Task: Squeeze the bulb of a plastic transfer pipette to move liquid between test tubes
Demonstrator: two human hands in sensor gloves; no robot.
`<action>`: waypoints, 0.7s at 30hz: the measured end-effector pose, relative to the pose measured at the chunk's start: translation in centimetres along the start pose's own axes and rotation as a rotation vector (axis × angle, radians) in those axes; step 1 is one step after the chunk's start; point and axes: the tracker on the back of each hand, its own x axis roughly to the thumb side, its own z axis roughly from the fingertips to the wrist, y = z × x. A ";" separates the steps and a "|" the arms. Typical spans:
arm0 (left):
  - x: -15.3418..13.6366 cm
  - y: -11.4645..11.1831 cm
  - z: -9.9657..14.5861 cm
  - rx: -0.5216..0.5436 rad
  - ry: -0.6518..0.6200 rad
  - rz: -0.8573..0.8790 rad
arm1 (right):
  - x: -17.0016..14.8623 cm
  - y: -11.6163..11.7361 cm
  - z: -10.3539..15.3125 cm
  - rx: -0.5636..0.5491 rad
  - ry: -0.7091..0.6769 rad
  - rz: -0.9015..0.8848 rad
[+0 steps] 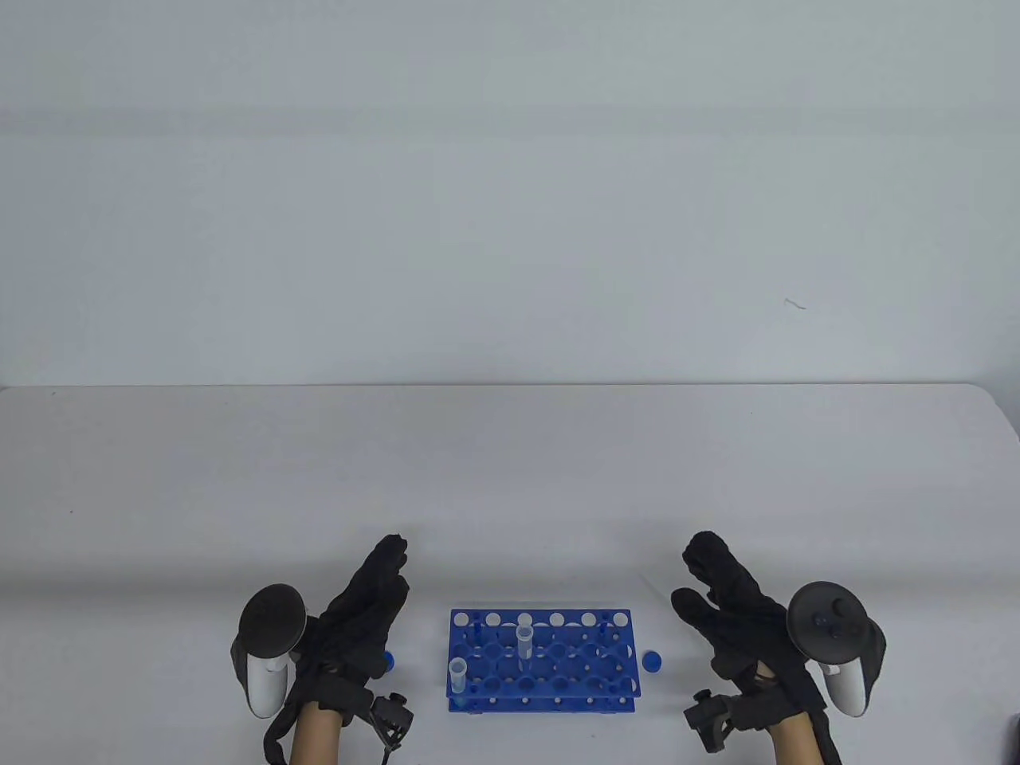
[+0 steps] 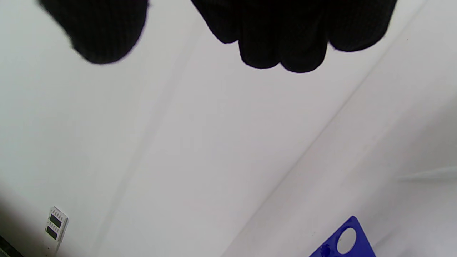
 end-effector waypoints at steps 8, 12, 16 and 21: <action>0.0 0.1 0.1 0.001 0.011 -0.025 | -1.8 0.4 -0.4 0.020 0.074 0.052; 0.1 0.1 0.1 -0.001 0.012 -0.036 | -2.4 0.0 -0.5 -0.006 0.094 0.030; 0.0 0.0 0.1 -0.006 0.017 -0.053 | -2.7 -0.3 -0.5 -0.017 0.107 0.023; 0.0 0.0 0.1 -0.005 0.015 -0.047 | -2.8 -0.6 -0.3 -0.032 0.116 0.016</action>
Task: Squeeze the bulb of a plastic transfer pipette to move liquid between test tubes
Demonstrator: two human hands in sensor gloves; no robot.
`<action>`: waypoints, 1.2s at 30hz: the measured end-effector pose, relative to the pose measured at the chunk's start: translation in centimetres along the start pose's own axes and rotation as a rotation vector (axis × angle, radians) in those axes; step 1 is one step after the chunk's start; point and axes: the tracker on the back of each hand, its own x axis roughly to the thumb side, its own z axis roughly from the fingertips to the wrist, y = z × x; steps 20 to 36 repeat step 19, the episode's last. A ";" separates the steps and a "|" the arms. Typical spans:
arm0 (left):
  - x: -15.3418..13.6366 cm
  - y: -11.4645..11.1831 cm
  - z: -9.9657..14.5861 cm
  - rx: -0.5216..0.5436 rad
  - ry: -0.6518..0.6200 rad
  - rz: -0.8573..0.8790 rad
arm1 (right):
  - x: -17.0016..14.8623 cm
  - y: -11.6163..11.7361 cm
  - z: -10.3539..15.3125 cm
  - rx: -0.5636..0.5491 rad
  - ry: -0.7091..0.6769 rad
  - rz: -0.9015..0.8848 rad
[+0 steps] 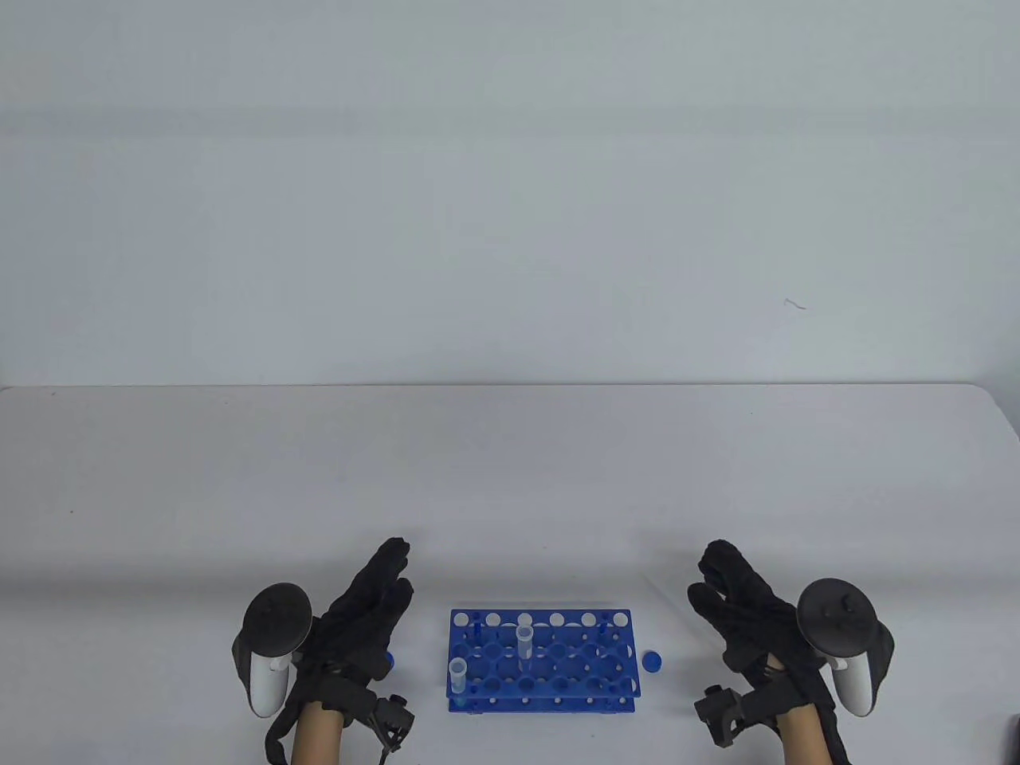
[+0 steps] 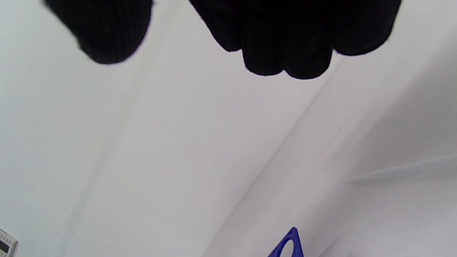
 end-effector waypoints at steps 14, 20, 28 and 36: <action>0.1 -0.1 -0.1 -0.004 -0.007 -0.004 | 0.0 0.0 0.1 0.004 0.007 0.009; 0.0 -0.2 0.0 -0.004 -0.003 -0.009 | 0.0 0.1 0.1 0.005 0.012 0.010; 0.0 -0.2 0.0 -0.004 -0.003 -0.009 | 0.0 0.1 0.1 0.005 0.012 0.010; 0.0 -0.2 0.0 -0.004 -0.003 -0.009 | 0.0 0.1 0.1 0.005 0.012 0.010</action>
